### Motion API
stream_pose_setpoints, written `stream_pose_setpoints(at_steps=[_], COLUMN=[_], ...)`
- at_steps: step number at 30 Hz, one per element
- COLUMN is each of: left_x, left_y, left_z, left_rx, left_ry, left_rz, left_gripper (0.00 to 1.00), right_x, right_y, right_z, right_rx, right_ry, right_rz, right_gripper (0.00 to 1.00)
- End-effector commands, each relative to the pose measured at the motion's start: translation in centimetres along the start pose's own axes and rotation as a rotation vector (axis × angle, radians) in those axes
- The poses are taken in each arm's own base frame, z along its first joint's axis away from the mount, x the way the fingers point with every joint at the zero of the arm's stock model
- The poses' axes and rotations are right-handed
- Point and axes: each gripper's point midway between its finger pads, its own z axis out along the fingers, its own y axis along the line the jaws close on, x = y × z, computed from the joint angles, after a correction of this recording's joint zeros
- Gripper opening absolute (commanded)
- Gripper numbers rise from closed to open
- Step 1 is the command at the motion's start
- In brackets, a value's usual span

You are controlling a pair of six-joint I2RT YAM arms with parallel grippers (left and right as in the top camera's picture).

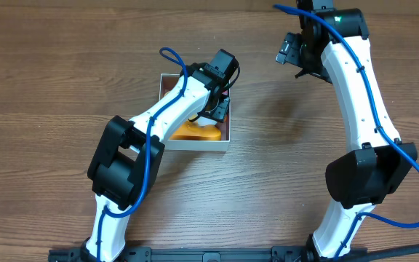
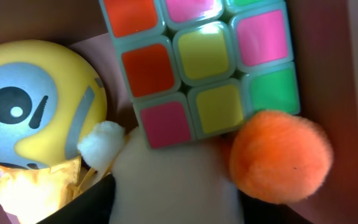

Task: Pack container
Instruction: 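Press the duck down into the box beside the cube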

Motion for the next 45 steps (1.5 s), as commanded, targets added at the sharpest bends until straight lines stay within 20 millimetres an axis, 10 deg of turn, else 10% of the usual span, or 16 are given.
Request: stream_pose_setpoints(at_steps=[1,33,45], left_x=[2.0,-2.4,-5.6], left_y=[0.5,-0.4,-0.1], left_z=[1.6,-2.6,-8.0], left_rx=[-0.016,0.014,-0.012], left_ry=[0.070,-0.033,-0.123], left_rz=[-0.006,-0.009,-0.014], left_gripper=[0.68,0.65,0.65], right_x=[-0.7,-0.7,-0.7], right_y=[0.3,0.3,0.3], right_z=[-0.8,-0.8,-0.8], right_rx=[-0.017,-0.017,-0.017], right_ry=[-0.030,-0.030,-0.030], right_rz=[0.015,0.015,0.015], right_gripper=[1.00,1.00,1.00])
